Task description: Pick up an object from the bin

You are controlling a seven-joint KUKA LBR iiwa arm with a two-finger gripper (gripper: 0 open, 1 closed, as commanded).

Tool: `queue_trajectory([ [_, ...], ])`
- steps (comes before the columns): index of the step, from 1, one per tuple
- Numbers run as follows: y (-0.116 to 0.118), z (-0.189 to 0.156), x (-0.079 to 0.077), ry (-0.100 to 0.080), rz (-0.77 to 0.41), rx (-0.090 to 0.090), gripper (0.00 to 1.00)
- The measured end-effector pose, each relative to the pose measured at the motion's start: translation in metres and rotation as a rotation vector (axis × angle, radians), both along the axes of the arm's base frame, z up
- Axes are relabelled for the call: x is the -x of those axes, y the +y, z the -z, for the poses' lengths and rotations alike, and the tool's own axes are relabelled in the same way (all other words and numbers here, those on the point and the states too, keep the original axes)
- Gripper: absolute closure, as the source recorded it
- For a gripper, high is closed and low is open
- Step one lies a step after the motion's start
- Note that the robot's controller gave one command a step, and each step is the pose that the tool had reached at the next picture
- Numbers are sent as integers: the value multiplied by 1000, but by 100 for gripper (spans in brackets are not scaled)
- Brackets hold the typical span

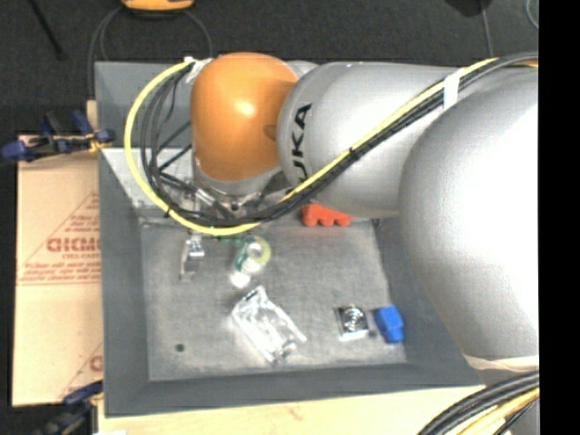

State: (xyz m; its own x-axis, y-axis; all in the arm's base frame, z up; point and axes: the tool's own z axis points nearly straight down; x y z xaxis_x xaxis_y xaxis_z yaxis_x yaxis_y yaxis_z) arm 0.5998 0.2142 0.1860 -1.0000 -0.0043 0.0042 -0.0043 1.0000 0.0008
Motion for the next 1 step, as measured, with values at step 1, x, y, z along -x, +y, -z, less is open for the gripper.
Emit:
queue_trajectory([
  [1, -92, 103, -29, -13, -188, 0, 0],
])
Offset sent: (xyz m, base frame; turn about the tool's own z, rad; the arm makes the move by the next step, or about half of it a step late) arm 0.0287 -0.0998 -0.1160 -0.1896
